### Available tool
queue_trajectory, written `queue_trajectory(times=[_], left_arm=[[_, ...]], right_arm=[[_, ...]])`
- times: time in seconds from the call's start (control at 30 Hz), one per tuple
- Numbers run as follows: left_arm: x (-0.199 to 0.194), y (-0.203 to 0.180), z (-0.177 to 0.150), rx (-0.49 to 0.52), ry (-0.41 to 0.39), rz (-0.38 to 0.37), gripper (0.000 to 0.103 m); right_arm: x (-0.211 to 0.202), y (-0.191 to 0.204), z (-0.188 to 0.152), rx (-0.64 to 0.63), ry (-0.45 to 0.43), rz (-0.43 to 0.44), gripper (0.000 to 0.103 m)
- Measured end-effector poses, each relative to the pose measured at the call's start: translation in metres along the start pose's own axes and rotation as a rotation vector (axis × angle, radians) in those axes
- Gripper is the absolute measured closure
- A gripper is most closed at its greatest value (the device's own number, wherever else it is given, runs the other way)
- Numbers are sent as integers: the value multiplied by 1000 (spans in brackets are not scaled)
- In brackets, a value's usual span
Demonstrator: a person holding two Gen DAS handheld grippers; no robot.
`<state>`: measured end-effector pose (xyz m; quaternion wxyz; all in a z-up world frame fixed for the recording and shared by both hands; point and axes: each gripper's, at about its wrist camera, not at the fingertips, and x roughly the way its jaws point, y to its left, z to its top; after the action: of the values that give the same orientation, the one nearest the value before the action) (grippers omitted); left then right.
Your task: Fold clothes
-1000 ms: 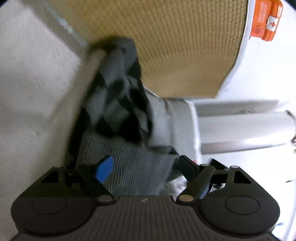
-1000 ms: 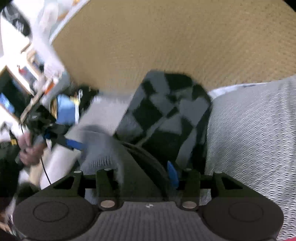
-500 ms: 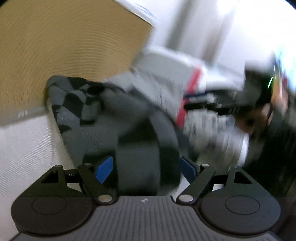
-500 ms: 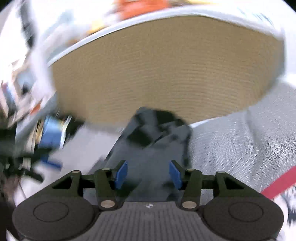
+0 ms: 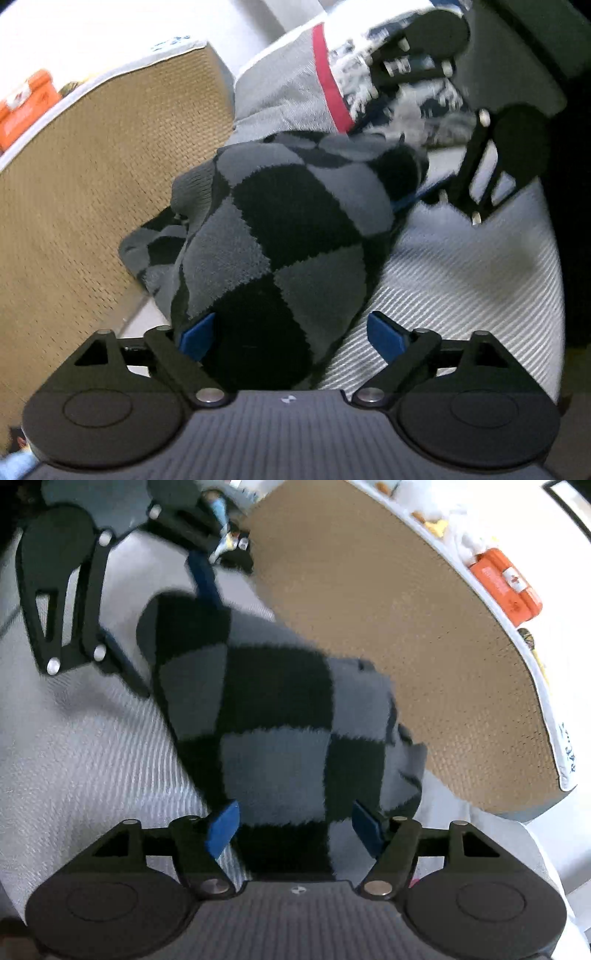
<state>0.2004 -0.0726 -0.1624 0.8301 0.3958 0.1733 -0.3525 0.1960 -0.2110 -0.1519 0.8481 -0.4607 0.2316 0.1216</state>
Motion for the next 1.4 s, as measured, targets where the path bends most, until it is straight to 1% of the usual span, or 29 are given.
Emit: queue_trajectory(times=[0.07, 0.1, 0.2, 0.27, 0.37, 0.43, 0.53, 0.6, 0.67, 0.77, 0.8, 0.9, 1.0, 1.13, 1.2, 1.23, 1.27, 1.33, 1.37, 1.4], left_arm=[[9, -9, -1, 80, 13, 25, 8], [12, -11, -2, 103, 15, 32, 7], [14, -13, -4, 127, 8, 38, 6], [13, -15, -9, 161, 1, 56, 6], [14, -23, -18, 236, -3, 105, 6], [16, -25, -18, 246, -13, 121, 6], [15, -26, -18, 246, -41, 144, 6], [17, -30, -19, 281, -45, 177, 6], [21, -33, -21, 318, -41, 211, 5], [27, -35, -21, 349, -42, 240, 2], [29, -35, -20, 356, -43, 245, 0], [41, -34, -17, 378, -37, 236, 0], [53, -40, -18, 395, -28, 233, 0], [59, -34, -20, 372, -19, 218, 0], [66, -32, -18, 362, 8, 207, 0], [71, -30, -14, 359, 34, 193, 0], [74, -27, -10, 357, 62, 170, 0], [77, -19, -5, 343, 88, 127, 0], [76, -15, -4, 332, 93, 105, 3], [75, -12, -3, 320, 99, 85, 10]], right_arm=[[0, 8, -1, -77, -8, -64, 30], [2, 9, -1, -95, -6, -67, 29], [10, 12, -3, -114, 8, -46, 29], [11, 15, -2, -138, 22, -41, 29], [20, 20, -3, -165, 26, -87, 27], [20, 22, -8, -183, 37, -124, 25], [37, 25, -13, -179, 69, -124, 25], [41, 22, -13, -175, 66, -139, 25], [44, 20, -13, -174, 58, -157, 19], [48, 16, -14, -173, 47, -174, 18], [49, 13, -16, -167, 47, -171, 18], [57, 8, -16, -161, 39, -185, 14], [67, 7, -12, -157, 30, -198, 14], [82, 7, -3, -139, 34, -189, 15], [84, 5, -1, -131, 36, -173, 15], [86, 4, 0, -129, 40, -166, 16], [89, 3, 2, -123, 51, -144, 25], [92, 4, 4, -118, 75, -98, 39], [93, 3, 6, -115, 83, -89, 43], [94, 1, 7, -111, 89, -83, 45]])
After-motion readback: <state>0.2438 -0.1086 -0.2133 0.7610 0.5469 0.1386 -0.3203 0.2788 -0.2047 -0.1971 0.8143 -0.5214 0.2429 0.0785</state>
